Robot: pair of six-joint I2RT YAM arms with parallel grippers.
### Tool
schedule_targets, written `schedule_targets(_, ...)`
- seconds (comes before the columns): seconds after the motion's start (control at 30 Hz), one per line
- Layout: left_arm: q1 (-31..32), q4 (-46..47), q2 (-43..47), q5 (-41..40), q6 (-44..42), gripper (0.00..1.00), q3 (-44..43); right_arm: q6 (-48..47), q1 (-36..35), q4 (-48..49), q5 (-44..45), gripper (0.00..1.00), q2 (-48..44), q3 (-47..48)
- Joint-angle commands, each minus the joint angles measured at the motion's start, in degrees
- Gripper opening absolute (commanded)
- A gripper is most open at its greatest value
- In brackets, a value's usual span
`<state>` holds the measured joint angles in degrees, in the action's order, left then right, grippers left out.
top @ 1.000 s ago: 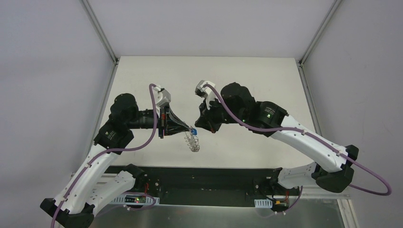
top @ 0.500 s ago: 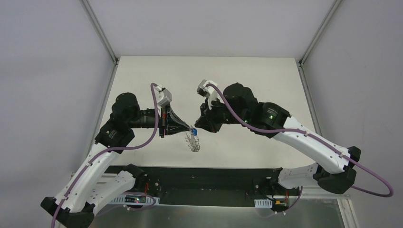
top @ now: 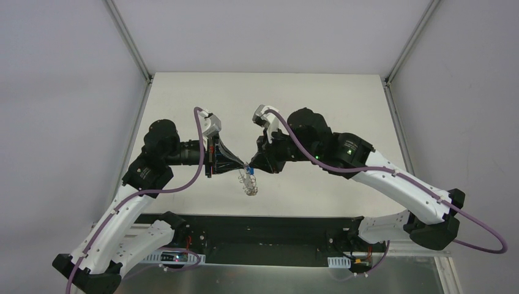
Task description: Put the keys on the keyring
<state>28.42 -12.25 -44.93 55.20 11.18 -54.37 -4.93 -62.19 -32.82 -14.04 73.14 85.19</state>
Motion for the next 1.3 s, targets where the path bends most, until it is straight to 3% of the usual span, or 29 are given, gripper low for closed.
schedule_targets(0.0, -0.12, 3.73, 0.6, 0.35, 0.38, 0.0, -0.18, 0.2, -0.63, 0.96, 0.09, 0.18, 0.22, 2.49)
schedule_targets(0.63, -0.22, 3.73, 1.36, -1.47, 0.78, 0.0, -0.3, -0.85, -3.54, -0.36, 5.57, 0.0, 3.08, 2.84)
schedule_targets(0.83, -0.25, 4.05, 1.91, -2.55, 0.92, 0.0, -0.13, -0.81, -4.24, -1.42, 6.42, 0.0, 3.13, 1.79)
schedule_targets(1.0, -0.29, 5.06, 2.05, -2.21, 1.54, 0.0, 0.17, -0.53, -4.33, -1.02, 7.4, 0.12, -0.02, -0.08)
schedule_targets(1.27, -0.26, 8.18, 2.23, -0.92, 3.5, 0.0, 0.95, -0.99, -4.29, -1.04, 8.72, 0.17, -3.57, -0.97)
